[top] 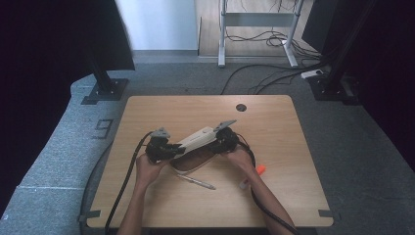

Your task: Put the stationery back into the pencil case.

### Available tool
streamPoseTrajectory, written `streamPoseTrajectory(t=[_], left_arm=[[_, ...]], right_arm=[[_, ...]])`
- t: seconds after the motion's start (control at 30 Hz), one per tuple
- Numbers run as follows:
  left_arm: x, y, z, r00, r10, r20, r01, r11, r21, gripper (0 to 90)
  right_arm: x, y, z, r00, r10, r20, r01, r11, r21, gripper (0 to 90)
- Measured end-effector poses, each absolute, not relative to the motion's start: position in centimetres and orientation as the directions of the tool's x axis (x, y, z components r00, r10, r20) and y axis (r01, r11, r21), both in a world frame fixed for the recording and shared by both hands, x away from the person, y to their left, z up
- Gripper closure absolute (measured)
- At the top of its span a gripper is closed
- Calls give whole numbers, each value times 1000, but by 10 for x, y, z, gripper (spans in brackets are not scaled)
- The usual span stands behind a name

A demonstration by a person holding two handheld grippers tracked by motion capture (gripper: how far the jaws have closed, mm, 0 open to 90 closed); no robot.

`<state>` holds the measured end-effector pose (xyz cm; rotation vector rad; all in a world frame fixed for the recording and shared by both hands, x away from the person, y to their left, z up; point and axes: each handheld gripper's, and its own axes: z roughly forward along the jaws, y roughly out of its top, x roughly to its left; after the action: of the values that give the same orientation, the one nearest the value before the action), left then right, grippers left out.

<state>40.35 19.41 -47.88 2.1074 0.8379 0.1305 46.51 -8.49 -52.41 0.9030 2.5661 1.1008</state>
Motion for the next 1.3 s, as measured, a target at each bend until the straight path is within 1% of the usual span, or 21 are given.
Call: streamPoseTrajectory(t=[0.27,0.47,0.53,0.67,0.77,0.87,1.0,1.3], left_arm=[[404,194,-480,772,605,-195,520,-423,742,752],[404,194,-480,772,604,-197,521,-424,741,749],[404,194,-480,772,604,-197,521,-424,741,749],[404,194,-480,772,603,-200,523,-424,739,749],[404,195,-481,773,602,-202,523,-424,739,748],[404,195,-481,773,601,-204,524,-422,740,747],[404,195,-481,773,600,-204,524,-424,739,747],[404,195,-482,774,598,-208,525,-425,737,742]], right_arm=[[457,-97,-520,-812,581,54,441,549,710,266],[450,-108,-515,-818,573,51,438,562,701,183],[448,-113,-515,-814,578,57,444,555,703,143],[443,-125,-516,-807,586,71,453,539,710,113],[440,-134,-516,-803,592,70,454,531,715,58],[436,-141,-516,-797,601,68,458,526,717,23],[430,-150,-515,-793,606,59,455,526,718,1],[413,-172,-516,-790,610,59,456,521,722,0]])
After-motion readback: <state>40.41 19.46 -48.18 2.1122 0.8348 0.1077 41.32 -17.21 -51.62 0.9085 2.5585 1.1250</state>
